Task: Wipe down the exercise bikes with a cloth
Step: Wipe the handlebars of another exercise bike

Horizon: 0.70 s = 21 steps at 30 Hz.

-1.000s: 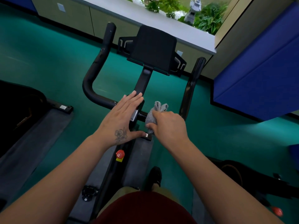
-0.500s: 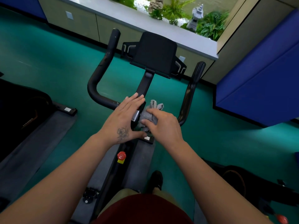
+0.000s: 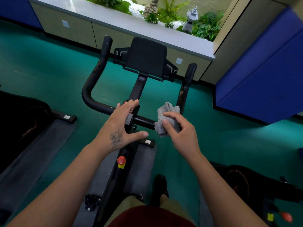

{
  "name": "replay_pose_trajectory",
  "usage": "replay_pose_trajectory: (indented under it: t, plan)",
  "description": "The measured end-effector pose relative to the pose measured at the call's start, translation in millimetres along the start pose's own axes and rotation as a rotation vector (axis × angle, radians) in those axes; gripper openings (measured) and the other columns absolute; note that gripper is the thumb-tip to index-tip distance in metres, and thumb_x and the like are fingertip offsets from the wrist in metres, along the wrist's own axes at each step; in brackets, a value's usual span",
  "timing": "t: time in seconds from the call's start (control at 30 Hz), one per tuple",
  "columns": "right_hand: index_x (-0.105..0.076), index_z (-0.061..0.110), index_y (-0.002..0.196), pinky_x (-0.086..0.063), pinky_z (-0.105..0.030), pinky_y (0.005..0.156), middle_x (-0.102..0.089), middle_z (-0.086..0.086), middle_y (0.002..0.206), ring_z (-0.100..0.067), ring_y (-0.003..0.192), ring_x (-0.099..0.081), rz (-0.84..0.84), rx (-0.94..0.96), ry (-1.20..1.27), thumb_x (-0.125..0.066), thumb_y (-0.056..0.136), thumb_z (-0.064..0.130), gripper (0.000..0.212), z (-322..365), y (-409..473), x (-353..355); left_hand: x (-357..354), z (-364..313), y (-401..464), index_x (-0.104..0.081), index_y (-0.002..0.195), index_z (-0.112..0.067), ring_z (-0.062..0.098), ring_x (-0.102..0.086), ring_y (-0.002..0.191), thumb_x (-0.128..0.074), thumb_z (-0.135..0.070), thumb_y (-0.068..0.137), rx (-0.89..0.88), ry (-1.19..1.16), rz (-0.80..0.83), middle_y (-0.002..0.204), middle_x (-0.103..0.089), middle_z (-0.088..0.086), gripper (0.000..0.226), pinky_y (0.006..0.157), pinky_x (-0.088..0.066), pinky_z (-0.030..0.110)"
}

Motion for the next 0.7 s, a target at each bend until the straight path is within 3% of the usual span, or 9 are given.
replay_pose_trajectory:
  t: [0.1,0.2,0.3,0.47,0.7]
  plan:
    - [-0.074,0.029,0.120,-0.053,-0.031,0.103,-0.071,0.018,0.125,-0.002,0.120,-0.064,-0.017,0.007,0.007,-0.072,0.100,0.028,0.020,-10,-7,13,-5,-17,-5,-0.027,0.163,-0.047,0.010,-0.010,0.165,-0.071,-0.085,0.076,0.003,-0.004,-0.010,0.174,-0.025,-0.017,0.105,0.133,-0.018,0.052]
    - [-0.074,0.028,0.122,-0.053,-0.035,0.104,-0.070,0.015,0.126,-0.006,0.121,-0.064,-0.035,0.039,0.026,-0.071,0.101,0.026,0.022,-18,-12,27,-10,-44,-11,-0.028,0.164,-0.045,0.000,-0.017,0.161,-0.075,-0.078,0.079,-0.031,0.007,-0.023,0.174,-0.024,-0.019,0.103,0.130,-0.027,0.045]
    - [-0.074,0.027,0.123,-0.052,-0.034,0.104,-0.070,0.014,0.125,-0.006,0.122,-0.064,-0.057,0.046,0.073,-0.071,0.101,0.022,0.023,-27,-13,43,-20,-71,-15,-0.028,0.165,-0.042,-0.004,-0.018,0.160,-0.074,-0.076,0.081,-0.067,0.025,-0.034,0.174,-0.025,-0.017,0.101,0.128,-0.026,0.037]
    - [-0.074,0.025,0.125,-0.051,-0.038,0.110,-0.071,0.017,0.128,-0.006,0.125,-0.064,-0.043,0.048,0.166,-0.073,0.099,0.015,0.029,-51,-10,73,-56,-103,-10,-0.031,0.165,-0.037,-0.003,-0.018,0.160,-0.082,-0.062,0.083,-0.075,0.021,-0.022,0.170,-0.031,-0.019,0.100,0.130,-0.028,0.042]
    - [-0.065,0.029,0.139,-0.046,-0.027,0.114,-0.061,0.025,0.142,0.000,0.135,-0.056,0.043,0.041,0.260,-0.073,0.098,0.011,0.046,-97,-6,144,-148,-152,22,-0.037,0.164,-0.032,0.005,-0.038,0.154,-0.086,-0.050,0.086,-0.061,-0.048,-0.016,0.165,-0.040,-0.018,0.094,0.126,-0.038,0.043]
Point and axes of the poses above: each hand's wrist, its own y-axis towards the middle knuckle, its own x-axis out of the back of the hand, z = x × y, the point moved 10 cm from there along y, towards the middle knuckle
